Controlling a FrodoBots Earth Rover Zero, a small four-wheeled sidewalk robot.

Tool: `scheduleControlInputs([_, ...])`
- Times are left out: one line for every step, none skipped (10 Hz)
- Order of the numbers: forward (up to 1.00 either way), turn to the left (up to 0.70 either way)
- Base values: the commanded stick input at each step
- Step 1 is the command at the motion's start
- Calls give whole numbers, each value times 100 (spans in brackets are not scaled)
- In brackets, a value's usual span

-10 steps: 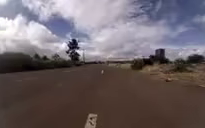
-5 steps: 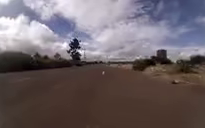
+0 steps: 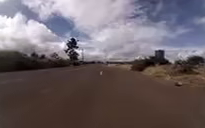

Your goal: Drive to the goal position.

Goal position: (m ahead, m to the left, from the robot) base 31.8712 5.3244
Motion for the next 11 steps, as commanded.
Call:
scheduleControlInputs([70,-35])
scheduleControlInputs([70,-35])
scheduleControlInputs([70,-35])
scheduleControlInputs([70,-35])
scheduleControlInputs([70,-35])
scheduleControlInputs([70,-35])
scheduleControlInputs([70,-35])
scheduleControlInputs([70,-35])
scheduleControlInputs([70,-26])
scheduleControlInputs([70,-15])
scheduleControlInputs([70,-7])
